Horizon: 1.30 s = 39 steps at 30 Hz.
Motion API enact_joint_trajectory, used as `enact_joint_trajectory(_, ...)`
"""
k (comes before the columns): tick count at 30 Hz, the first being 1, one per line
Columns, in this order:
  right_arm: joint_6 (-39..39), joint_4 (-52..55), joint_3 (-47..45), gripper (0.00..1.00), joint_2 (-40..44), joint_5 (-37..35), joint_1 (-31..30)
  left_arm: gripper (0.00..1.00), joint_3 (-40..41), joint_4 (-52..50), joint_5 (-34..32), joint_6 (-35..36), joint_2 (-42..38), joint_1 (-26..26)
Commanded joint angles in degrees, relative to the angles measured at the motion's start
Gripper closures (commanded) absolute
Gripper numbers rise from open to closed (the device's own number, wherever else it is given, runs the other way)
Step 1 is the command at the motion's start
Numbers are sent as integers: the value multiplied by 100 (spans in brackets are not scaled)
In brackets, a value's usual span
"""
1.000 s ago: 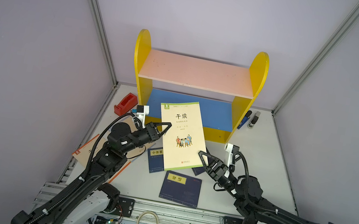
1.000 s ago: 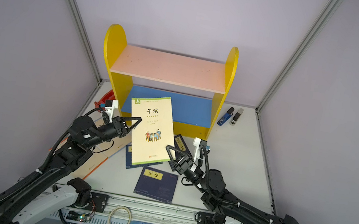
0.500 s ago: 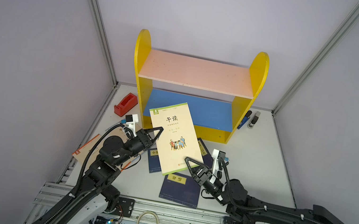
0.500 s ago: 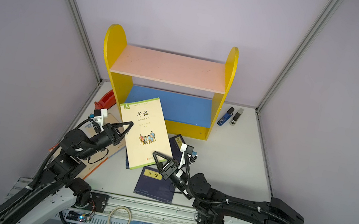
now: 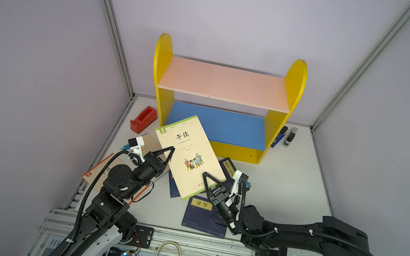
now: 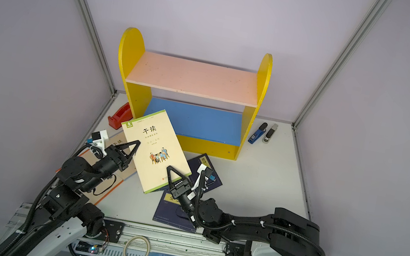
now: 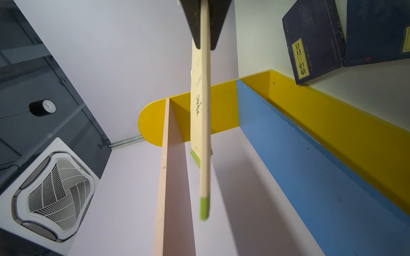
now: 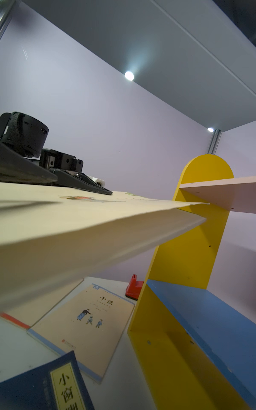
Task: Stacking books/files
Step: Pass the book.
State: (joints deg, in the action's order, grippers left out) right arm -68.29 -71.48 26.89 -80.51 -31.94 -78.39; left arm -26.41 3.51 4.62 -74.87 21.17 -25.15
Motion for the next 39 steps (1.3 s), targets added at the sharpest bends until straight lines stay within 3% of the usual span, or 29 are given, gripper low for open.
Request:
enact_joint_trajectory(1,84,-894,168,67,-181,-602,-256,100,30,-137,-318,-51,-34,-8)
enact_joint_trajectory(14,-822,-938,421,70,-894,-1436,-502,100,201,-300,-568,-189,-322,-51)
enact_joint_trajectory(24,-808,-930,704,100,-1141,-1595,-502,100,178,-347,-570,-230,-465,-173)
enact_joint_trajectory(26,-685,-929,692,100,-1105,-1584,-489,100,126,-442,-553,-204,-455,-179)
enact_joint_trajectory(27,-592,-929,661,100,-1041,-1549,-472,92,50,-597,-545,-169,-447,-181)
enact_joint_trajectory(30,-343,-867,453,100,-737,-1307,-328,51,-412,-1592,-733,54,-482,-164)
enact_joint_trajectory(34,-471,-32,348,100,-311,-218,359,11,-1416,-3633,-1464,53,-333,-132)
enact_joint_trajectory(36,-611,606,419,100,4,467,781,1,-1874,-4116,-1733,273,-176,-112)
enact_joint_trajectory(39,-202,1244,479,100,364,1081,1229,0,-2456,-4188,-2156,1173,102,-104)
